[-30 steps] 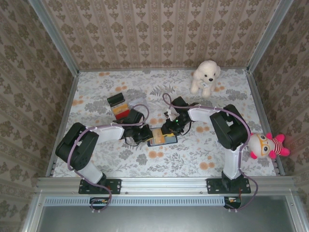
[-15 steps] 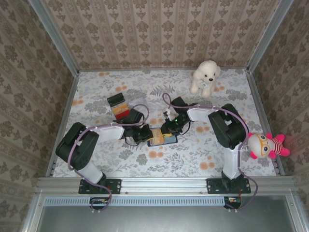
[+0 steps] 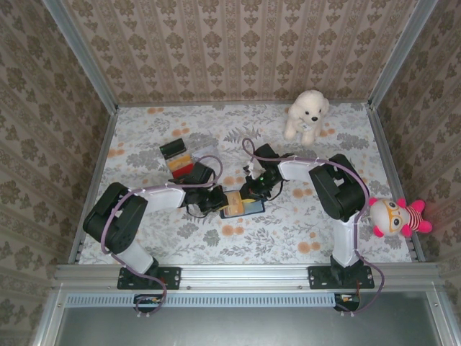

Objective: Take the credit cards out of the card holder

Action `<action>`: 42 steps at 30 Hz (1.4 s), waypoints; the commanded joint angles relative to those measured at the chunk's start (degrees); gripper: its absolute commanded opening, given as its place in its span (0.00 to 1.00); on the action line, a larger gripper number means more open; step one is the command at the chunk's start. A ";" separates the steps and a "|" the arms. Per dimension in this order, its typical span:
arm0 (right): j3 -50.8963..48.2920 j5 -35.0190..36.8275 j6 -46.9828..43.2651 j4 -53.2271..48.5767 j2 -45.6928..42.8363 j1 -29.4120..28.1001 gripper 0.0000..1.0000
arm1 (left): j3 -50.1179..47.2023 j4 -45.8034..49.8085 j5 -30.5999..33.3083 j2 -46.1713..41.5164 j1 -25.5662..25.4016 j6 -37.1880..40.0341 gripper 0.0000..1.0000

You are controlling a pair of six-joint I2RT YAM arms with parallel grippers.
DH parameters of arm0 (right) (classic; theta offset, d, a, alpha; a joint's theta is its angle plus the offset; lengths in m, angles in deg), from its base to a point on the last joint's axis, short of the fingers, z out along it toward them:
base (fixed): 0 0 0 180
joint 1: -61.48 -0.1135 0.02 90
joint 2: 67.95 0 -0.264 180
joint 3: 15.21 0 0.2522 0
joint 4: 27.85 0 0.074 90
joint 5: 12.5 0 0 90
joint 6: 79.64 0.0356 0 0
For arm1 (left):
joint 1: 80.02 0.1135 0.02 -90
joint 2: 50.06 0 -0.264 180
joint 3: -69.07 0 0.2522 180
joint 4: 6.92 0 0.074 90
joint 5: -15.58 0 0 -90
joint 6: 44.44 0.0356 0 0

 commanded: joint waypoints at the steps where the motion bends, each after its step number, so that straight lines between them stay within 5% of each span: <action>1: 1.95 -1.29 2.73 -0.11 -0.42 -0.32 0.08 | -1.70 7.00 3.80 2.90 0.04 1.15 0.07; 13: 1.28 -1.66 4.19 -4.21 -2.33 2.38 0.08 | -1.52 7.49 4.07 2.47 0.13 1.77 0.07; 27: -2.43 0.25 -4.53 -5.11 -9.79 6.06 0.04 | 0.25 5.30 1.94 1.24 0.29 2.95 0.11; 42: -12.13 -8.00 7.98 13.41 -24.83 9.72 0.00 | 4.26 -2.20 -4.26 -12.79 3.24 0.11 0.59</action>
